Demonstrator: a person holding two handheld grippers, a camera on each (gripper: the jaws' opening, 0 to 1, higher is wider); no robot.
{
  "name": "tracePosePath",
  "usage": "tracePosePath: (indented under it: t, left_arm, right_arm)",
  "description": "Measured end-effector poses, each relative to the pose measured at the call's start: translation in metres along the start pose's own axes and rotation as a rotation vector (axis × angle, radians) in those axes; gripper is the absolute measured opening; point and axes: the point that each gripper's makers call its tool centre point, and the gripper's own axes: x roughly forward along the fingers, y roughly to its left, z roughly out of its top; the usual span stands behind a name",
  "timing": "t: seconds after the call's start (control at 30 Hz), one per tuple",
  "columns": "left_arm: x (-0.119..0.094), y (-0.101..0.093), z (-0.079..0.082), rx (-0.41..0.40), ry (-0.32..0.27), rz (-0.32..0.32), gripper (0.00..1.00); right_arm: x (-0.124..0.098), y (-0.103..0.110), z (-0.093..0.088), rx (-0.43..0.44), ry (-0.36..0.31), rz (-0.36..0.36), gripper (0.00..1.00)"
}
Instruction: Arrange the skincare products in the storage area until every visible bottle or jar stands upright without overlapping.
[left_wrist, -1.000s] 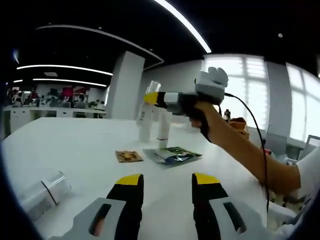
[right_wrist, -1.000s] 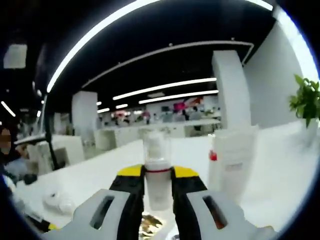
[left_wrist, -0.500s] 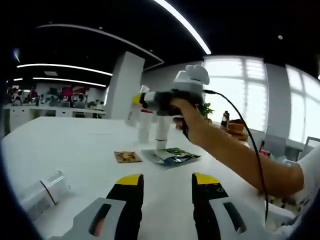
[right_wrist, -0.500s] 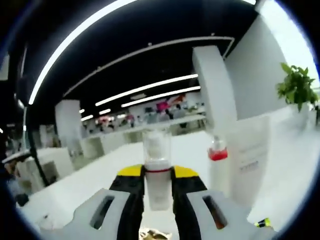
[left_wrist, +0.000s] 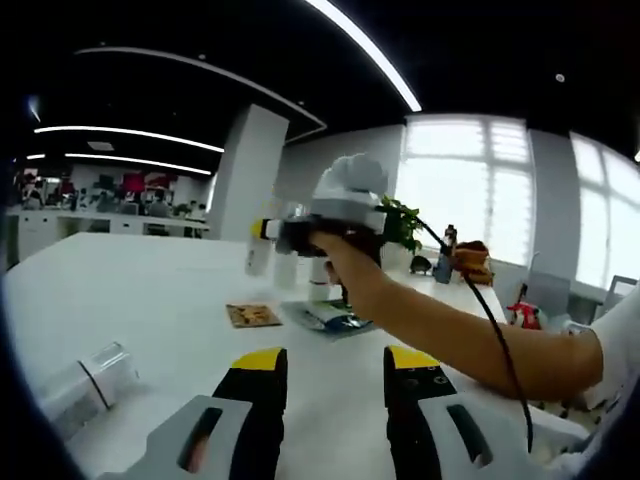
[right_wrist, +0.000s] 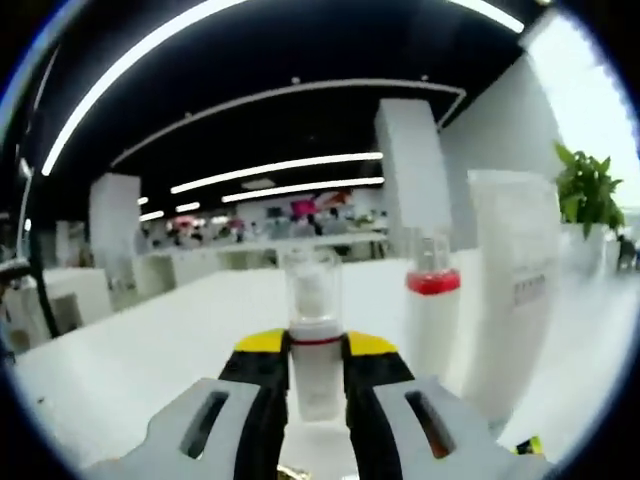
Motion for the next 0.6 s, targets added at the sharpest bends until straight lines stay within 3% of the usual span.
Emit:
tracePosePath:
  t: [0.6]
  left_arm:
    - [-0.002, -0.002, -0.004, 0.004, 0.008, -0.005, 0.39]
  right_arm:
    - [0.011, -0.010, -0.024, -0.011, 0.052, -0.048, 0.19]
